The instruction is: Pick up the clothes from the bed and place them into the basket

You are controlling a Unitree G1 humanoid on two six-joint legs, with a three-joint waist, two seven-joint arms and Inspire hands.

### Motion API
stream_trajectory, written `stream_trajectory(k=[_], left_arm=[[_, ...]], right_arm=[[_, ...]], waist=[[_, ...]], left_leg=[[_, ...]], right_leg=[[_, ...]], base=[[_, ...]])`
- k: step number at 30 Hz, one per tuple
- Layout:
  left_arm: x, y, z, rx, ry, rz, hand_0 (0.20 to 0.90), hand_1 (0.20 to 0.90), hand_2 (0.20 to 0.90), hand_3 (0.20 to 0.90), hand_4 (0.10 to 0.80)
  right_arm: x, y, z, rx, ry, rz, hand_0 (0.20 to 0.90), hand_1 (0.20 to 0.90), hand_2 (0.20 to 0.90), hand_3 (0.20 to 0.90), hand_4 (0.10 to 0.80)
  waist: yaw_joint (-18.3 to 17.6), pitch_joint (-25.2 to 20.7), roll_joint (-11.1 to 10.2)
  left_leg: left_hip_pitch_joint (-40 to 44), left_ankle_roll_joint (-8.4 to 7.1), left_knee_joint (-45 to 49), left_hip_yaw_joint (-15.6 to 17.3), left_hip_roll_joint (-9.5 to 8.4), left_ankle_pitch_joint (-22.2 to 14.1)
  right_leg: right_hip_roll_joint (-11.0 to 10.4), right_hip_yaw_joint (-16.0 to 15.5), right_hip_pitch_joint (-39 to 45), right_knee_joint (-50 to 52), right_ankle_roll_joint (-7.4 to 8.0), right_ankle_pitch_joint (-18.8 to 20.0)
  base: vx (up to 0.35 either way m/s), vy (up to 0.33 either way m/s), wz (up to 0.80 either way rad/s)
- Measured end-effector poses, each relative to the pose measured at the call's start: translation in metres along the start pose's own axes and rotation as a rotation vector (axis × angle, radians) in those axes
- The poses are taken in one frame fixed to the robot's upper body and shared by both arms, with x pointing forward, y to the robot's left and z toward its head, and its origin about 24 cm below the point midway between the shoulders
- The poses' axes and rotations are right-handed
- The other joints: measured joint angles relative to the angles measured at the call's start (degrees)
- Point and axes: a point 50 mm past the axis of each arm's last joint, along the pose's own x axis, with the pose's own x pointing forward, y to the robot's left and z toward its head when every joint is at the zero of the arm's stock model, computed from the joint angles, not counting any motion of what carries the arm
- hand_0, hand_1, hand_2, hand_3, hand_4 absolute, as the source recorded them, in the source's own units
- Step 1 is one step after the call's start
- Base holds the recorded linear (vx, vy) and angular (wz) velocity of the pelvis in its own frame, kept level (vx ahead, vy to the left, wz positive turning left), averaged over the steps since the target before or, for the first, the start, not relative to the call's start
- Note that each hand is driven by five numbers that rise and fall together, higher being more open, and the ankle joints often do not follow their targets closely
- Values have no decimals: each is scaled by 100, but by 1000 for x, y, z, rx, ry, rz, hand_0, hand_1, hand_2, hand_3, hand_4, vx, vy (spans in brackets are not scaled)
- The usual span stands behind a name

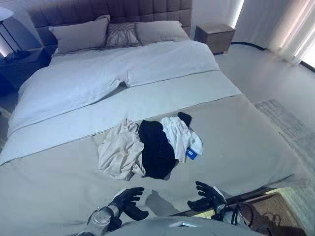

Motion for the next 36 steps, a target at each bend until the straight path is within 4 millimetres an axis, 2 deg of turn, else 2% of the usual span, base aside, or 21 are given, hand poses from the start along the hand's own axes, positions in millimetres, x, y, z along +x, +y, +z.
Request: stream_trajectory(k=[30,36], left_arm=[[-3,-1,-6,-3,18,2,900,900,900,900,800],[-3,0,-8,-17,22,15,900,900,900,900,800]], right_arm=[[-1,1,-12,-24,112,57,900,900,900,900,800],[-1,-2,-10,-69,95,-37,900,900,900,900,800]], waist=[[20,-159,-45],[27,-158,-44]], left_leg=[[-4,0,-1,-68,0,0],[-3,0,-1,-90,-2,0]], right_leg=[[-5,-32,18,0,-2,0],[-6,-52,36,0,-2,1]], base=[[0,0,0],[0,-11,1]])
